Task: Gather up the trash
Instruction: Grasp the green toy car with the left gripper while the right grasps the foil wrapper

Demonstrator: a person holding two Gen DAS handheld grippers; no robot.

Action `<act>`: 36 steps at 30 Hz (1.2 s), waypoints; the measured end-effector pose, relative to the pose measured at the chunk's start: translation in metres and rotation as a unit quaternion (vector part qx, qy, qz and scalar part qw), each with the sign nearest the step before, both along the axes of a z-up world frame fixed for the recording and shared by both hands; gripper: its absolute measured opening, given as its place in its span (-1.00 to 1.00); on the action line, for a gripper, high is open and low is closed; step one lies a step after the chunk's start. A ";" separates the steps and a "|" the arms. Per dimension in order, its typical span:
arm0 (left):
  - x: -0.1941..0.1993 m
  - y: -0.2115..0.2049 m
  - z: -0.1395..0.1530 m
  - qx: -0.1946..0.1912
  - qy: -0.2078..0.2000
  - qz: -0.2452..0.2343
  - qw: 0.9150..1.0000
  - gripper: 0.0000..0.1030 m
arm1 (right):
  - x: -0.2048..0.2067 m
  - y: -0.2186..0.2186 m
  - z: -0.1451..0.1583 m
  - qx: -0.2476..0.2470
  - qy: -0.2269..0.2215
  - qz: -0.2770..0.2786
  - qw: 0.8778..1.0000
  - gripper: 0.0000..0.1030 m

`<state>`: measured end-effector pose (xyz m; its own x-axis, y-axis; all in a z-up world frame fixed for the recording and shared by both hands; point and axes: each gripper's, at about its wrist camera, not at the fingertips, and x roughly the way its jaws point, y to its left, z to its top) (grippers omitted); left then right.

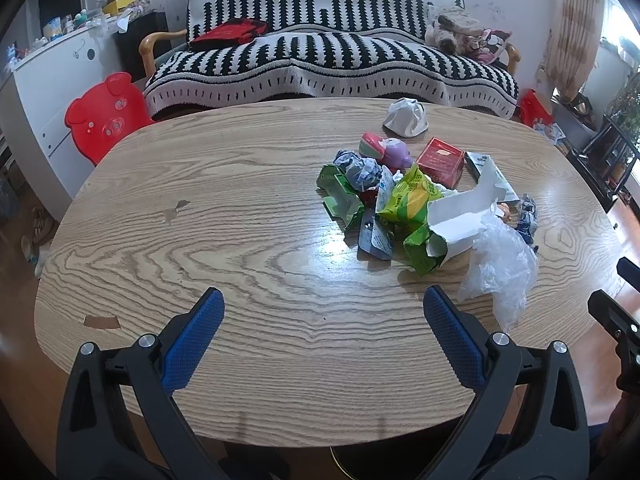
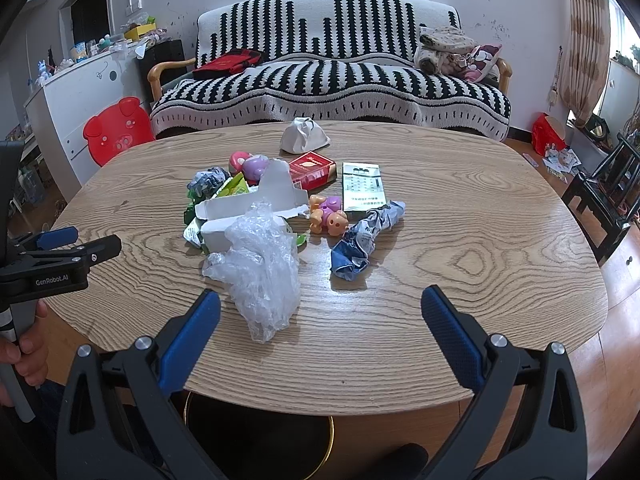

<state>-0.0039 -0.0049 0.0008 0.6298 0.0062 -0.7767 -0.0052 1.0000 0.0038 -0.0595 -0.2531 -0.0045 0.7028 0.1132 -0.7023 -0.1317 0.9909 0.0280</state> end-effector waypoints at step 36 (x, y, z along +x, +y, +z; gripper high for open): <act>0.146 0.007 -0.069 -0.029 0.045 0.007 0.999 0.86 | 0.149 -0.049 -0.071 0.048 0.114 -0.074 0.989 0.80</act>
<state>0.1423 0.0021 -0.0684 0.5577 -0.0333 -0.8294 -0.0207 0.9983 -0.0540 0.0893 -0.3023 -0.0753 0.5407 0.0944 -0.8359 0.0362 0.9902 0.1352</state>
